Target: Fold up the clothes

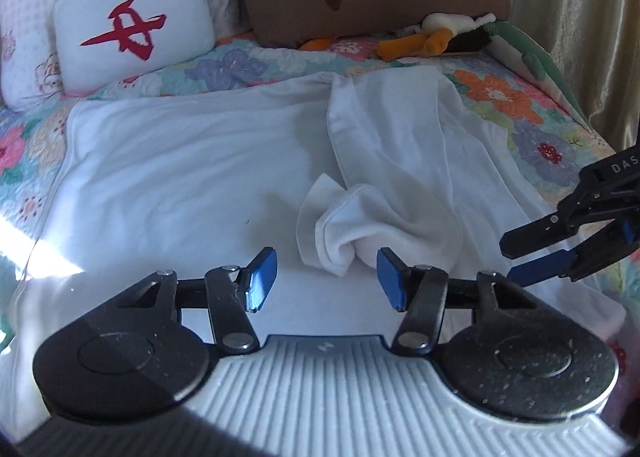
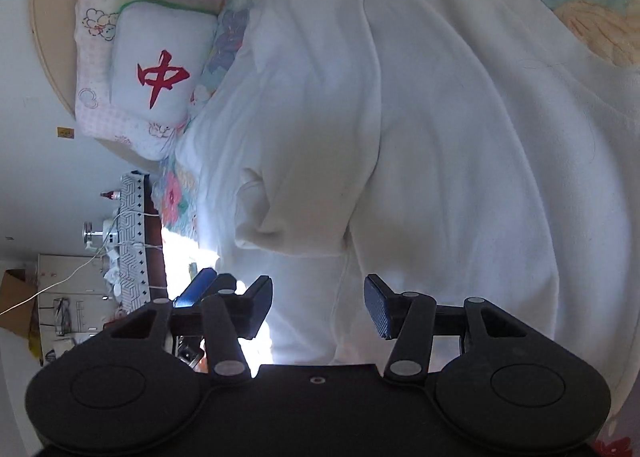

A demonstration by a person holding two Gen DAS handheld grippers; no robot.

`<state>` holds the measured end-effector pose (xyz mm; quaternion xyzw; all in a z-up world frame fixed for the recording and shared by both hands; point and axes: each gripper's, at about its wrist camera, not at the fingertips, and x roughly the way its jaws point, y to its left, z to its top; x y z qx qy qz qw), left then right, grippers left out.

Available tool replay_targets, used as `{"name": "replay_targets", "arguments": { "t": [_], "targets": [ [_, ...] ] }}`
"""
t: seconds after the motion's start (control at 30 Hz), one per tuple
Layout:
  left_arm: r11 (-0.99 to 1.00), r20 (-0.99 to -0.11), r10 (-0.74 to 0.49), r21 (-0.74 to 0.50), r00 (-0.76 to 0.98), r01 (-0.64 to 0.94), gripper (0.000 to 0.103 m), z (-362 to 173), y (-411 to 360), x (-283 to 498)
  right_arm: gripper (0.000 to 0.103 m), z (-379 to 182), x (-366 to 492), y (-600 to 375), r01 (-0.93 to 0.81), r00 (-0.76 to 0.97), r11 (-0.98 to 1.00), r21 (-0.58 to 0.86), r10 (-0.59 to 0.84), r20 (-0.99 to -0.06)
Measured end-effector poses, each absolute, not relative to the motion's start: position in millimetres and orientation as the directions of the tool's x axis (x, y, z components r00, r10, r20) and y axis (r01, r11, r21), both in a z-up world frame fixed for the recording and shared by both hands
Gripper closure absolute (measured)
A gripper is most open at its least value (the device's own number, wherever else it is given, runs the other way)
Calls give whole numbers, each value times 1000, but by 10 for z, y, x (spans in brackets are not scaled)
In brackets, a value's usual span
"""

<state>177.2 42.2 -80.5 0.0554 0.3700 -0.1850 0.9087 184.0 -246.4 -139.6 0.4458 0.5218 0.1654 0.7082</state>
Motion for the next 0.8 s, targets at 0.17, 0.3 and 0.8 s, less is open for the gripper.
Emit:
{"name": "replay_targets", "arguments": {
  "t": [0.17, 0.3, 0.8],
  "targets": [
    [890, -678, -332, 7, 656, 457, 46, -1005, 242, 1922, 45, -1296, 1953, -2411, 151, 464, 608, 780, 653, -599],
    [864, -670, -352, 36, 654, 502, 63, -1108, 85, 1979, 44, -1235, 2053, -2314, 78, 493, 679, 730, 611, -620],
    [675, -517, -717, -681, 468, 283, 98, -1076, 830, 2123, 34, -1225, 2087, -2373, 76, 501, 652, 754, 629, -594]
  ]
}}
